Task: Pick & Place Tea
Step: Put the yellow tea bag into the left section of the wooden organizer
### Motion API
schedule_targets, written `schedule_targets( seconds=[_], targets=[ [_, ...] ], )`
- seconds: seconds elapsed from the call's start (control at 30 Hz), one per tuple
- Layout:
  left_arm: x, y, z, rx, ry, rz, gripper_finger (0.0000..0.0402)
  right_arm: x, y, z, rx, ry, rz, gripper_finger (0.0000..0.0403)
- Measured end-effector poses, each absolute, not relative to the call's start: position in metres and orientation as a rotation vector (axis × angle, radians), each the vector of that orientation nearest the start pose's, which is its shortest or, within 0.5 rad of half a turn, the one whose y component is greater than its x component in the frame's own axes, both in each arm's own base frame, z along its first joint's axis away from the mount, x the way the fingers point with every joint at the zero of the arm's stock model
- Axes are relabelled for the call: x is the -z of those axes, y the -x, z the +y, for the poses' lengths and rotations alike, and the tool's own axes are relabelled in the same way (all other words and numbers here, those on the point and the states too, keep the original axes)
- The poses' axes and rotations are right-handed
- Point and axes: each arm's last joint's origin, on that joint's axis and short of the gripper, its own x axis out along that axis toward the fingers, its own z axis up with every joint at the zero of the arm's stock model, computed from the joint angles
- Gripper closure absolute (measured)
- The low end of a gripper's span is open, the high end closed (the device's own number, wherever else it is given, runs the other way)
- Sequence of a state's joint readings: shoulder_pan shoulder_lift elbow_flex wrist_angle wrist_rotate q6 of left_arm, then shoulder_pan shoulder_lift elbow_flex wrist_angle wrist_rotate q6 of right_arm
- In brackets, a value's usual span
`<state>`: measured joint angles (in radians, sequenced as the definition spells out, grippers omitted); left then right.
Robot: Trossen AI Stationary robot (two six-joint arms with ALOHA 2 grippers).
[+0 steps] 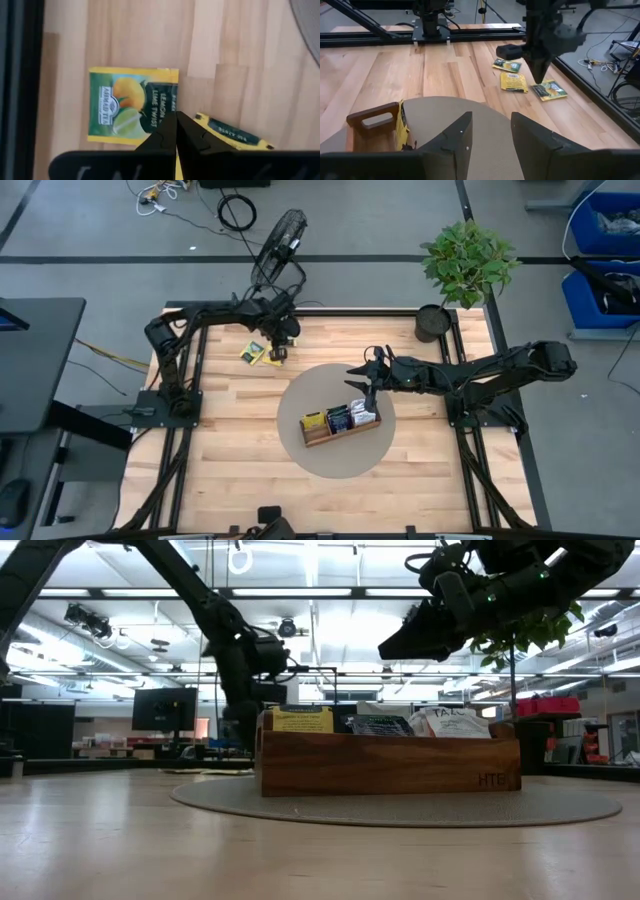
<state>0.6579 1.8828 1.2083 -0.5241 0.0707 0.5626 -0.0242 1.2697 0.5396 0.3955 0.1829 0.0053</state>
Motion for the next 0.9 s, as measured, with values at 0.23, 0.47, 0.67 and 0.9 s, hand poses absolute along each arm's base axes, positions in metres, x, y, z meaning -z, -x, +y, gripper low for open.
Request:
schedule_targets(
  seconds=[0.23, 0.47, 0.67, 0.9],
  targets=[
    [-0.169, -0.292, 0.213, -0.167, -0.072, 1.212, 0.0400, -0.205, -0.255, -0.011, 0.208, 0.012, 0.340, 0.0259],
    [-0.168, -0.289, 0.218, -0.200, -0.082, 1.222, 0.0320, -0.205, -0.255, -0.011, 0.210, 0.000, 0.338, 0.0259],
    [-0.168, -0.287, 0.226, -0.212, -0.092, 1.200, 0.0210, -0.205, -0.255, -0.012, 0.210, 0.002, 0.338, 0.0259],
    [-0.143, -0.289, 0.233, -0.167, -0.084, 1.237, 0.0168, -0.205, -0.255, -0.011, 0.209, 0.005, 0.339, 0.0259]
  ],
)
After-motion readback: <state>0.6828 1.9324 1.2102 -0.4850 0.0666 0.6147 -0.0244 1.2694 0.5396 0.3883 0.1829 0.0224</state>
